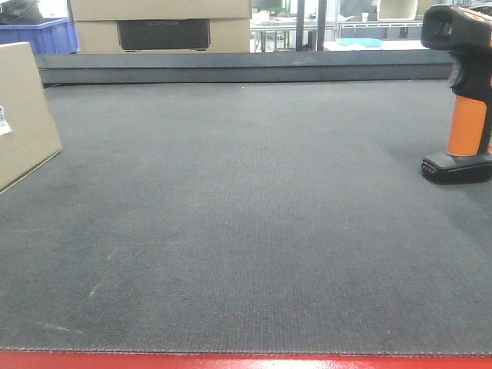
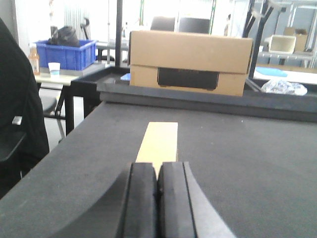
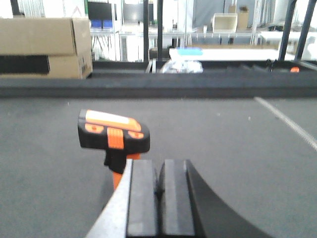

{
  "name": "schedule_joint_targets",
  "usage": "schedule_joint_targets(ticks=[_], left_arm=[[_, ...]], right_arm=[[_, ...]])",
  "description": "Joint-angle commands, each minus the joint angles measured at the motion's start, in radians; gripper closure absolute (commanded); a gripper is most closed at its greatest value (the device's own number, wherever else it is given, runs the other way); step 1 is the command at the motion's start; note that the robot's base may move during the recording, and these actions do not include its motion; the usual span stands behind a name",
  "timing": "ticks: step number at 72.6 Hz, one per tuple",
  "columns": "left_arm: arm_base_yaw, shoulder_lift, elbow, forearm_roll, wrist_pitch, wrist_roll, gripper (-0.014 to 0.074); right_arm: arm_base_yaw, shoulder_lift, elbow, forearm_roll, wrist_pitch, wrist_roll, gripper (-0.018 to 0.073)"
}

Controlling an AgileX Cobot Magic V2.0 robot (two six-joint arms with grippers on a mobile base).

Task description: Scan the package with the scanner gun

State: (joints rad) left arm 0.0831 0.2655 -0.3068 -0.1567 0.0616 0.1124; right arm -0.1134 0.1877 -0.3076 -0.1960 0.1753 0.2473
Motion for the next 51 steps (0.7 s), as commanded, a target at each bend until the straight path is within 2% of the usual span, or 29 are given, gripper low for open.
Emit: schedule_joint_targets(ticks=[1,15,51], left_arm=[[0.003,-0.063,0.02,0.005,-0.026,0.009,0.0707],[0.003,-0.126,0.022,0.005,-0.024,0.009,0.0707],[0.003,-0.128,0.022,0.005,-0.026,0.009,0.0707]], right_arm=[[-0.002,-0.031,0.002,-0.004,0.004,-0.001,0.0727],[-0.002,-0.054,0.002,-0.004,0.004,-0.001,0.0727],[-0.002,-0.054,0.002,-0.004,0.004,-0.001,0.0727]])
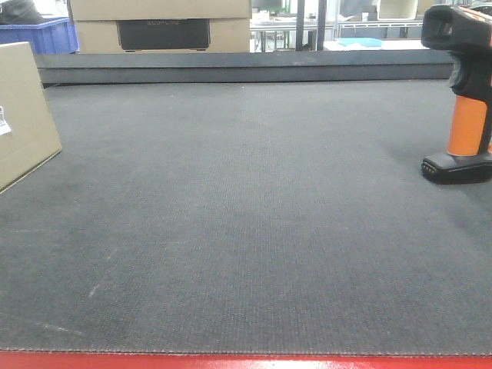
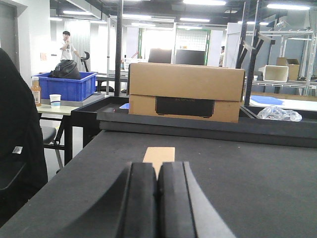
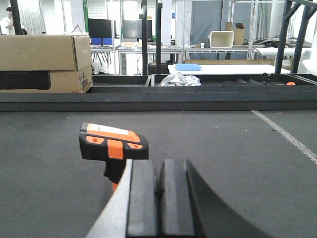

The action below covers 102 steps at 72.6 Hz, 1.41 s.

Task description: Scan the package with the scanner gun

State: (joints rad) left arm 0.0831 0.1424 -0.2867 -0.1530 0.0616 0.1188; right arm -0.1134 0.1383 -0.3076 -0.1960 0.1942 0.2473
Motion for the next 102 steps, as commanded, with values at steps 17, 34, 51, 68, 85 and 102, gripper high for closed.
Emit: schedule_joint_targets(ticks=[17,34,51,68,85,102], left_arm=[[0.003,-0.005,0.002,0.001,-0.026,0.002,0.0707],[0.003,-0.005,0.002,0.001,-0.026,0.002,0.0707],[0.003,-0.005,0.002,0.001,-0.026,0.002,0.0707],[0.003,-0.005,0.002,0.001,-0.026,0.002,0.0707],[0.003,-0.005,0.002,0.001,-0.026,0.002,0.0707],[0.003,-0.005,0.002,0.001,-0.026,0.002,0.0707]], right_arm=[[-0.002,-0.005,0.002,-0.004,-0.015,-0.001,0.0727],[-0.002,-0.005,0.002,-0.004,0.011,-0.001,0.0727],[0.066,-0.046,0.027,0.221,0.005,-0.329,0.0727],[0.066,-0.138,0.187,0.238,-0.071,-0.337,0.0727],[0.064,-0.138,0.308,0.264,-0.271,-0.337,0.0727],[0.064,-0.138,0.308,0.264,-0.216,-0.337,0.0727]])
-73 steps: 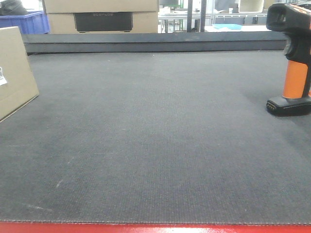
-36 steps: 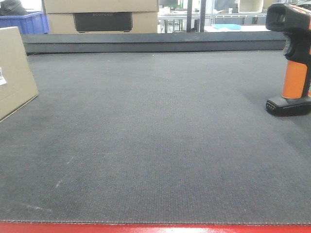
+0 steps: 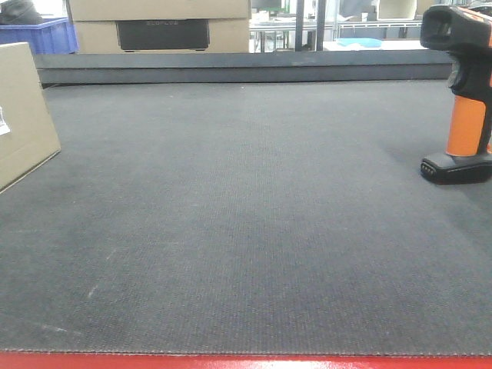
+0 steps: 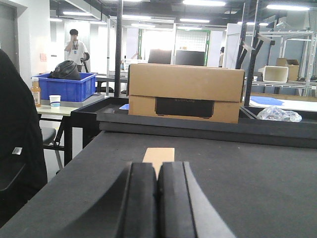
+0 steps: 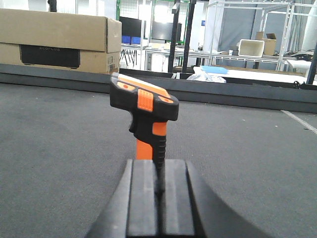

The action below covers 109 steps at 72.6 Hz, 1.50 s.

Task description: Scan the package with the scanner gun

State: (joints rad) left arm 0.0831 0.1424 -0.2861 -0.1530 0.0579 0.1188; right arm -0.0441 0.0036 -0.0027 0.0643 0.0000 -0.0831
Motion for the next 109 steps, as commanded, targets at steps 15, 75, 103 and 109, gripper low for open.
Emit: schedule_joint_targets(ticks=[15,75,103,109], left_arm=[[0.003,-0.005,0.001,0.001,-0.022,0.002,0.0707],[0.003,-0.005,0.008,0.008,-0.022,0.002,0.0707],[-0.095,-0.142,0.268,0.187,-0.082,-0.175,0.0707],[-0.095,-0.142,0.286,0.164,-0.084,-0.173,0.0707]], right_arm=[[-0.005,-0.004,0.003,0.003,-0.024,-0.006,0.0727],[-0.005,-0.004,0.003,0.003,-0.026,-0.006,0.0727],[-0.005,-0.004,0.003,0.003,-0.026,-0.006,0.0727],[-0.005,-0.004,0.003,0.003,-0.026,-0.006,0.0727]])
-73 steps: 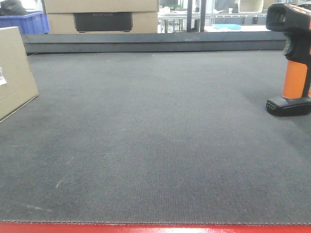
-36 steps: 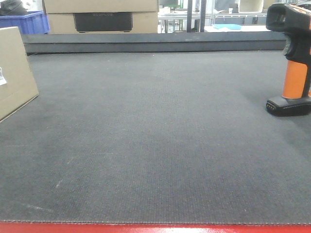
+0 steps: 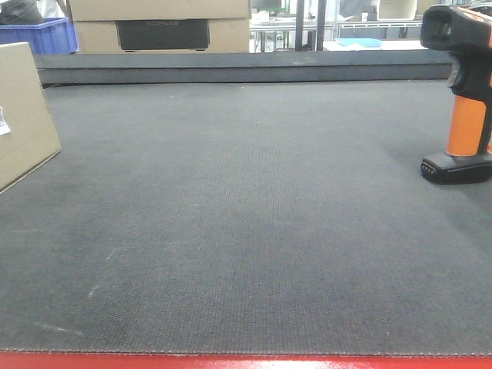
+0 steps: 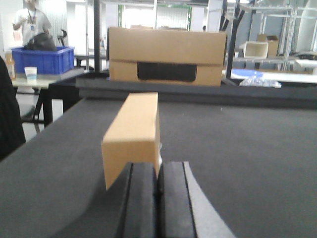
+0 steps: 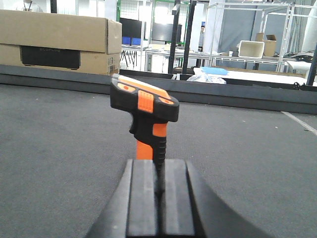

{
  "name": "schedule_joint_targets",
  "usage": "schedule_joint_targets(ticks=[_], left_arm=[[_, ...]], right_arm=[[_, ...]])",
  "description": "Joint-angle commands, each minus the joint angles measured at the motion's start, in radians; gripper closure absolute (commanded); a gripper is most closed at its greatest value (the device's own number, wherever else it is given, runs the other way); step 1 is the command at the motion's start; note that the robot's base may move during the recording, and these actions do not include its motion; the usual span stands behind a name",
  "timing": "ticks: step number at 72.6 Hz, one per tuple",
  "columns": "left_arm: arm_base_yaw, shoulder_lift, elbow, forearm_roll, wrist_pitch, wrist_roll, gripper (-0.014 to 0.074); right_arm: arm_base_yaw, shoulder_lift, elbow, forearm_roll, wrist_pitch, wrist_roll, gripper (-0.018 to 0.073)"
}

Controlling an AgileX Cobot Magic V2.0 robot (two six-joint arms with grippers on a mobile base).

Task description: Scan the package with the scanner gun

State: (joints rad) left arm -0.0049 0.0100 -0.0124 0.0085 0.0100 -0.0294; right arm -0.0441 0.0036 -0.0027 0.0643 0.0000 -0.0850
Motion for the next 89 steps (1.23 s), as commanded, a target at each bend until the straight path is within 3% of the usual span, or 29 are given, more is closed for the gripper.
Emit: schedule_joint_targets(ticks=[1,7,12,89], left_arm=[[-0.007,-0.01,0.012,-0.008,-0.003,-0.025,0.0707],[-0.014,-0.01,0.012,-0.008,0.033,0.045,0.0707],[-0.021,-0.01,0.012,-0.054,0.035,0.103,0.0707],[-0.024,-0.01,0.012,-0.049,0.025,0.103,0.0707]], right_arm=[[-0.005,-0.004,0.003,0.003,-0.026,-0.004,0.0727],[-0.005,-0.004,0.003,0.003,-0.026,-0.004,0.0727],[-0.005,-0.004,0.003,0.003,-0.026,-0.004,0.0727],[-0.005,-0.004,0.003,0.003,-0.026,-0.004,0.0727]])
